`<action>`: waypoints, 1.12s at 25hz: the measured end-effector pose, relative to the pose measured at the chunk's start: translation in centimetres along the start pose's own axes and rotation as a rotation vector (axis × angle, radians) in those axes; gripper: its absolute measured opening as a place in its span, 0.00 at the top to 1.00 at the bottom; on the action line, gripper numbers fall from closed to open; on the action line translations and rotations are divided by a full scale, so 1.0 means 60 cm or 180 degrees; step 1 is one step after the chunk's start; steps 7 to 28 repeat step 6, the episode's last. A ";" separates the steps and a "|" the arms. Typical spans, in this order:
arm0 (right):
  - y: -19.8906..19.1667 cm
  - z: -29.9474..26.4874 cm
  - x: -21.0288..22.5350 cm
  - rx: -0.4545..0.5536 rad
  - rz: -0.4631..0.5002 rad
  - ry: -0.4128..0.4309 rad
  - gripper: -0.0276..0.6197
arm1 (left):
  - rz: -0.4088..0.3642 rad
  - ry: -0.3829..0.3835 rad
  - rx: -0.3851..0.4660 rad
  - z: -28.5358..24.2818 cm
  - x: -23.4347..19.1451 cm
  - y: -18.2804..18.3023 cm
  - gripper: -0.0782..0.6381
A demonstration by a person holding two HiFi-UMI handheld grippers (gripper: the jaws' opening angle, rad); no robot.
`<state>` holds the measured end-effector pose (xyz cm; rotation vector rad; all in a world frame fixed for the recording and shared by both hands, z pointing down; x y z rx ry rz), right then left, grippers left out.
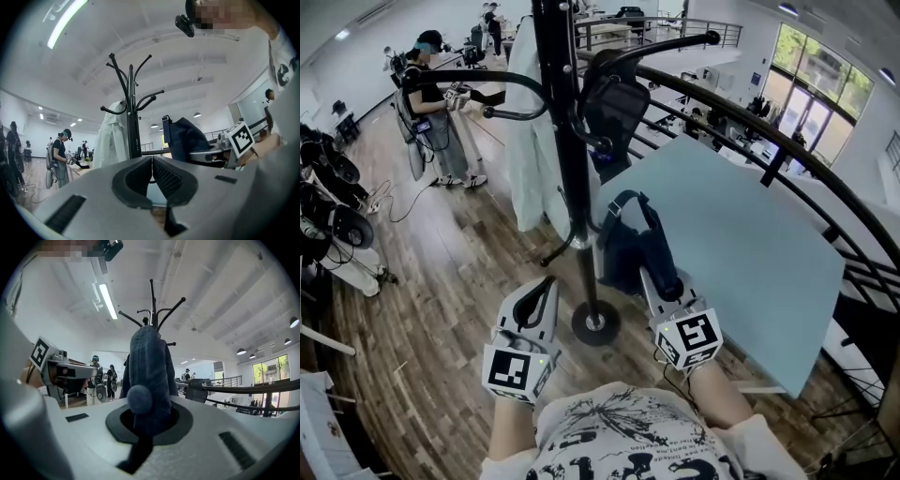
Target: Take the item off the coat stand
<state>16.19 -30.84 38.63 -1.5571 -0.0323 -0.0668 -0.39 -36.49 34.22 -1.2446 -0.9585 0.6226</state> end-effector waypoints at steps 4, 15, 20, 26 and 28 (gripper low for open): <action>-0.003 -0.001 0.002 0.0009 -0.0018 -0.0017 0.96 | -0.0054 -0.0072 0.0079 -0.002 0.010 0.010 0.88; -0.005 -0.003 0.005 0.0011 -0.0038 -0.0045 0.96 | -0.0090 -0.0102 0.0104 -0.004 0.012 0.013 0.88; -0.005 -0.003 0.005 0.0011 -0.0038 -0.0045 0.96 | -0.0090 -0.0102 0.0104 -0.004 0.012 0.013 0.88; -0.005 -0.003 0.005 0.0011 -0.0038 -0.0045 0.96 | -0.0090 -0.0102 0.0104 -0.004 0.012 0.013 0.88; -0.005 -0.003 0.005 0.0011 -0.0038 -0.0045 0.96 | -0.0090 -0.0102 0.0104 -0.004 0.012 0.013 0.88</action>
Point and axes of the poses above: the fingertips, and each gripper's own axes: z backward along the fingers, x to its right, y out of its top, the point moved 2 cm from there along z, backward along the fingers, and after that the axes turned 8 degrees about -z, right-handed, at the moved point
